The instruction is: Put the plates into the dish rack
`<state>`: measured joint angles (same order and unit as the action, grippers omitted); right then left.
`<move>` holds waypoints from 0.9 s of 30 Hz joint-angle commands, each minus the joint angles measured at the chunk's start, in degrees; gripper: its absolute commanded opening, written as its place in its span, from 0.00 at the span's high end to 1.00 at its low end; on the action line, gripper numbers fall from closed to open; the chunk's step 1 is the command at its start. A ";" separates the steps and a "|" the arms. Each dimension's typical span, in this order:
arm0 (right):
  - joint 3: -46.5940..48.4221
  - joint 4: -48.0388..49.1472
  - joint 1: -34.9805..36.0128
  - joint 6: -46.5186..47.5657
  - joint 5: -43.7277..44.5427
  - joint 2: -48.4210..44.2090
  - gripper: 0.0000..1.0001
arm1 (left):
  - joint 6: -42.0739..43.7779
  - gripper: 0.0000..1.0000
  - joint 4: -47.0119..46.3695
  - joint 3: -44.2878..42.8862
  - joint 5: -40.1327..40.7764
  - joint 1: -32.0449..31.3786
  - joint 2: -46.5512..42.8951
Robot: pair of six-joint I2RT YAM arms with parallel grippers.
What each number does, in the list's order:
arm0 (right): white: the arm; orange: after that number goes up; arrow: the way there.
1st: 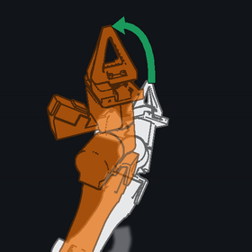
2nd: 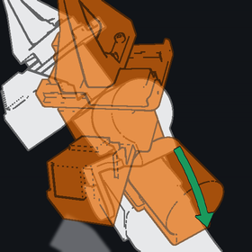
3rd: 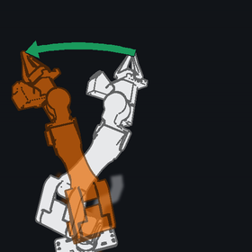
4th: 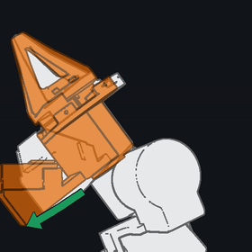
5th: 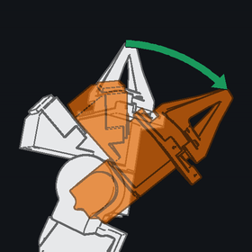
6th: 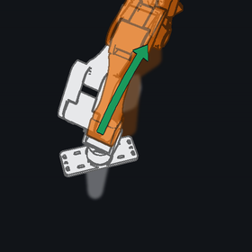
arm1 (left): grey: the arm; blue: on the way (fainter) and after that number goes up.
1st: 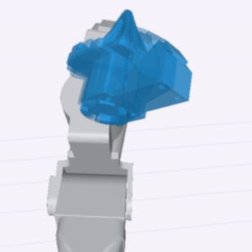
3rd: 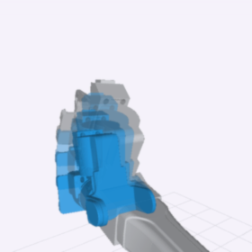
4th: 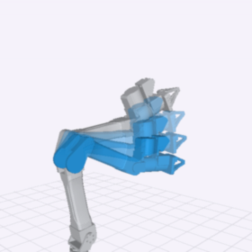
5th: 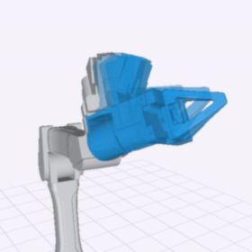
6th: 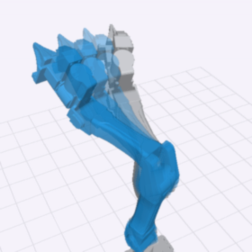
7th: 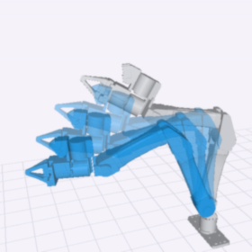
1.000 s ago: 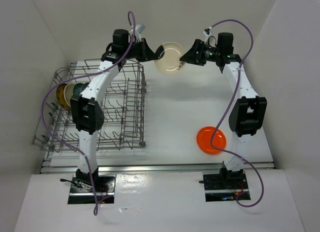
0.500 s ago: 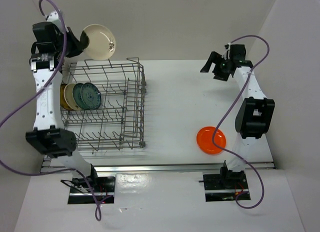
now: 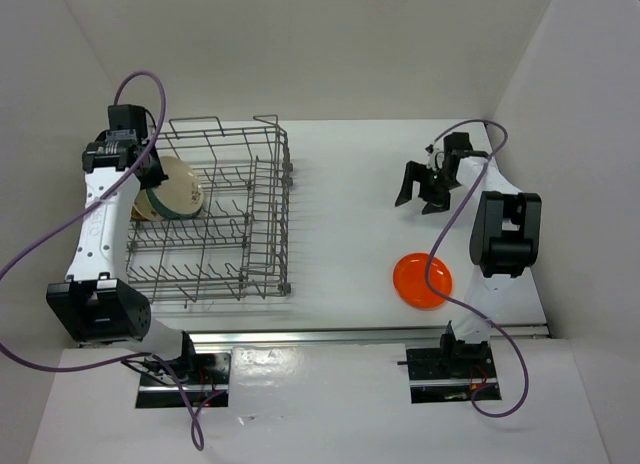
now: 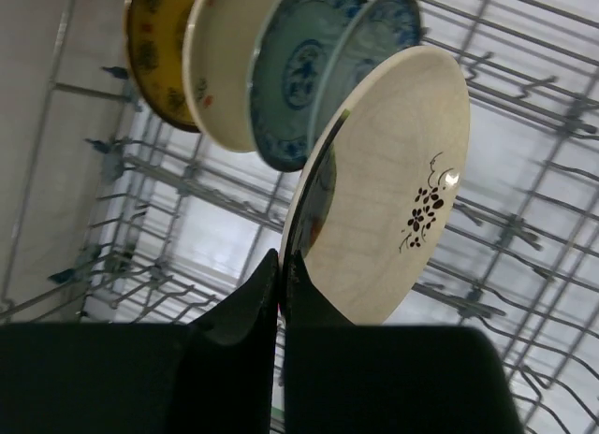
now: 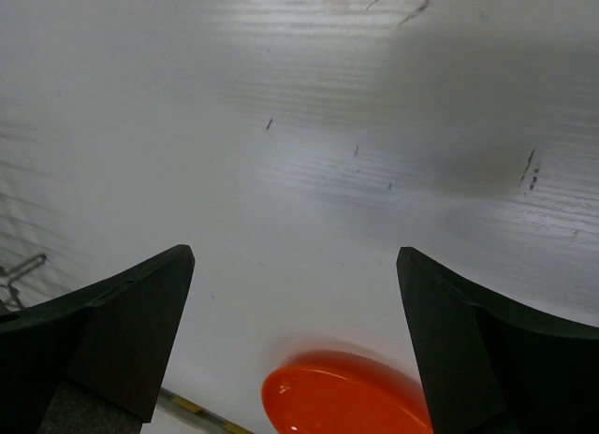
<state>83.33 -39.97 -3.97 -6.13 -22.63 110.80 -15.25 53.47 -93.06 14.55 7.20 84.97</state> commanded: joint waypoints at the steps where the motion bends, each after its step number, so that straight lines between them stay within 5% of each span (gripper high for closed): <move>1: -1.15 2.26 0.45 8.67 -4.79 -3.49 0.03 | -0.23 1.00 -2.06 -0.64 8.39 0.18 -3.41; 12: -5.45 1.03 1.59 12.02 -3.92 -5.50 0.16 | 11.26 1.00 -10.31 -0.72 14.98 -2.71 1.68; 17: -8.00 0.41 1.59 12.55 -0.06 -9.37 0.37 | 17.62 1.00 -13.47 -0.72 16.83 -5.09 5.20; 27: -12.31 -0.38 3.17 12.02 5.40 -13.07 0.37 | 18.15 1.00 -15.85 -0.90 12.17 -5.62 9.51</move>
<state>72.14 -39.97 -2.37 5.48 -20.32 100.27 1.56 41.47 -92.27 26.87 1.89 94.02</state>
